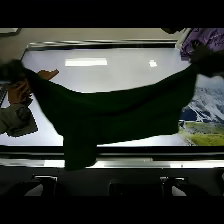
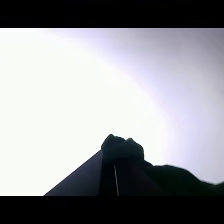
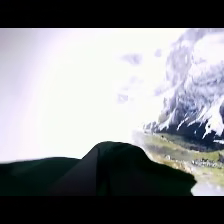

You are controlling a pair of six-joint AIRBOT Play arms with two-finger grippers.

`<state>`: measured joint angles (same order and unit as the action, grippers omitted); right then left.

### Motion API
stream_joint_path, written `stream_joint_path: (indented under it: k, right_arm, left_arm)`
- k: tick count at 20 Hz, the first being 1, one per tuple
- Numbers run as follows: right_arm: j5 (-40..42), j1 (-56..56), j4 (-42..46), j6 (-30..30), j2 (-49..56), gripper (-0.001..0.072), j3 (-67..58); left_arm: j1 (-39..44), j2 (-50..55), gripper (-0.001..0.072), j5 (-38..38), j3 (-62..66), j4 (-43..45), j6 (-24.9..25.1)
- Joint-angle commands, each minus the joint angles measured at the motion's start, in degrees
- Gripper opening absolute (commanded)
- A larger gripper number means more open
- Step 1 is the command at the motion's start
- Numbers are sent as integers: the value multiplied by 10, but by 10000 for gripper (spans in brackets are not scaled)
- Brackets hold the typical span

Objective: Fold the clothes and pants, and hang the long-sleeved shirts on hangers.

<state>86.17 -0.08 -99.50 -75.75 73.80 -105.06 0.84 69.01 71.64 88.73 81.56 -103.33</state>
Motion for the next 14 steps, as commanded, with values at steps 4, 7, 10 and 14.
stream_joint_path:
  k: [4,7,10,14]
  right_arm:
    - [-123,0,-41,4,314,34,23]
    - [-170,0,-62,3,370,44,23]
    - [-162,-5,-64,-45,357,339,23]
    - [-116,-77,-81,-124,272,444,33]
  left_arm:
    - [0,255,15,-97,-61,-80,0]
    - [0,302,15,-124,-60,-114,0]
    - [-6,293,298,-120,-60,-115,13]
    - [-52,220,676,-63,-71,-99,57]
